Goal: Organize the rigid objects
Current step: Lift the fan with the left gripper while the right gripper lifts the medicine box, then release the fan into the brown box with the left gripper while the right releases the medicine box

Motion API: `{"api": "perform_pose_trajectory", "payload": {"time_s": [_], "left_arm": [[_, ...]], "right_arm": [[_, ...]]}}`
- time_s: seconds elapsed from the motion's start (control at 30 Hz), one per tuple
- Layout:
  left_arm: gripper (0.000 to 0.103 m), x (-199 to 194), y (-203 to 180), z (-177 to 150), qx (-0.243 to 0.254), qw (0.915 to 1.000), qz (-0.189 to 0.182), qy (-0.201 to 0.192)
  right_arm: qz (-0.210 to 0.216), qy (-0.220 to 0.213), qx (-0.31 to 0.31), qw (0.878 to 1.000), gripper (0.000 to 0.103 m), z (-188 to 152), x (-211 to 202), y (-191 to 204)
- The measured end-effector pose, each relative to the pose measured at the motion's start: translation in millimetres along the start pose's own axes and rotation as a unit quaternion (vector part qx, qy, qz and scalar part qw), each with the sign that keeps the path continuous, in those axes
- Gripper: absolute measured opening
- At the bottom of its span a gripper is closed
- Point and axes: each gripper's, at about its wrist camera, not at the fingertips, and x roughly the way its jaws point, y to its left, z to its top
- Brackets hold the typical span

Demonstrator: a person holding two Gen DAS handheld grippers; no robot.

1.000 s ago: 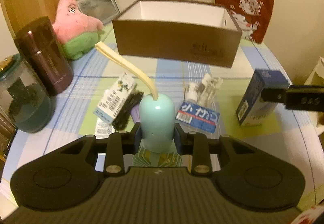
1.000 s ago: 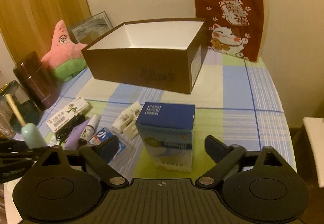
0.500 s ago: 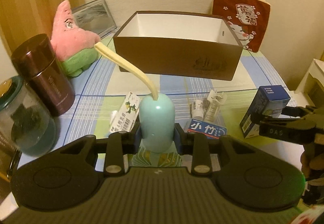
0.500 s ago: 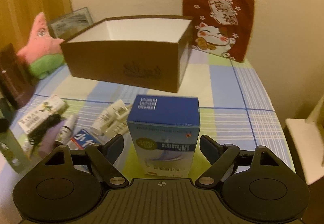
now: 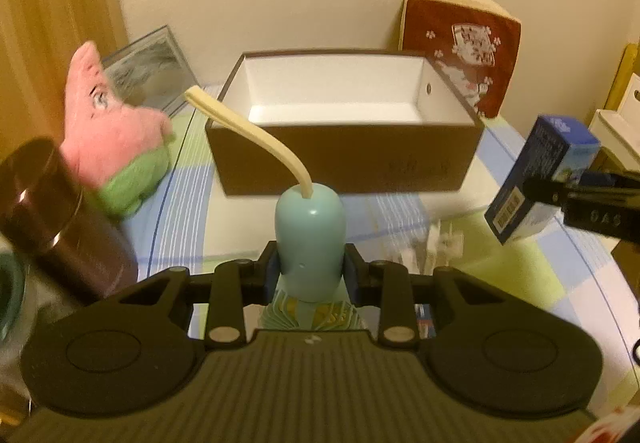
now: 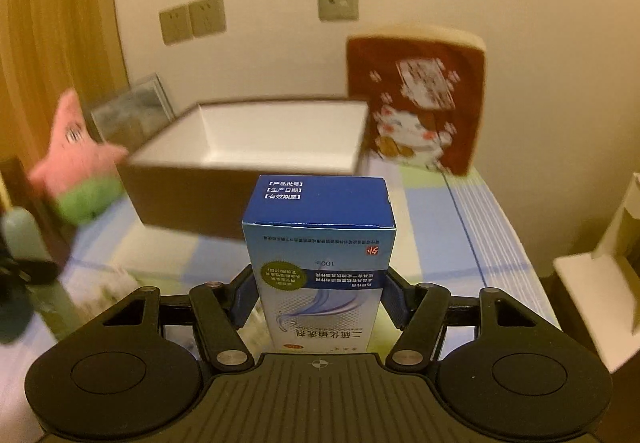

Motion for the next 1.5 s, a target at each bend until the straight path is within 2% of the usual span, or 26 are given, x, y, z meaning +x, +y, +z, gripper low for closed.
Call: {"api": "perform_pose_trajectory", "payload": {"time_s": [0.37, 0.63, 0.77, 0.97, 1.1, 1.27, 1.37, 1.4, 1.43, 1.5], "left_arm": [[0.030, 42.1, 21.3, 97.0, 0.017, 0.9985, -0.008, -0.050], [0.030, 92.2, 26.3, 150.5, 0.017, 0.9982, -0.008, -0.057], [0.030, 122.9, 29.8, 161.7, 0.015, 0.9989, -0.002, -0.045], [0.030, 172.1, 37.4, 172.4, 0.011, 0.9999, -0.002, -0.007], [0.030, 205.1, 35.4, 170.4, 0.030, 0.9985, 0.006, 0.044], [0.030, 244.8, 33.4, 162.4, 0.048, 0.9914, 0.009, 0.121], [0.031, 253.5, 35.3, 161.2, 0.041, 0.9917, 0.002, 0.122], [0.034, 254.0, 37.1, 163.4, 0.040, 0.9928, 0.001, 0.113], [0.041, 254.4, 38.7, 166.0, 0.038, 0.9935, 0.000, 0.107], [0.047, 252.1, 44.2, 171.8, 0.029, 0.9952, 0.004, 0.093]], "right_arm": [[0.021, -0.043, 0.020, 0.999, 0.063, 94.9, 40.2, 14.0], [0.005, -0.040, 0.028, 0.999, 0.063, 130.2, 87.5, 19.2], [-0.011, -0.018, 0.033, 0.999, 0.063, 132.4, 119.8, 16.1], [-0.034, 0.032, 0.043, 0.998, 0.063, 124.0, 169.3, 6.4], [-0.041, 0.066, 0.043, 0.996, 0.063, 115.4, 191.4, 2.9], [-0.046, 0.125, 0.030, 0.991, 0.063, 111.7, 218.9, 4.1], [-0.048, 0.142, 0.029, 0.988, 0.064, 112.3, 233.0, 3.7], [-0.055, 0.133, 0.033, 0.989, 0.065, 113.7, 235.2, 2.7], [-0.063, 0.121, 0.039, 0.990, 0.073, 115.5, 235.8, 1.3], [-0.071, 0.095, 0.054, 0.991, 0.089, 120.7, 233.7, -3.5]]}}
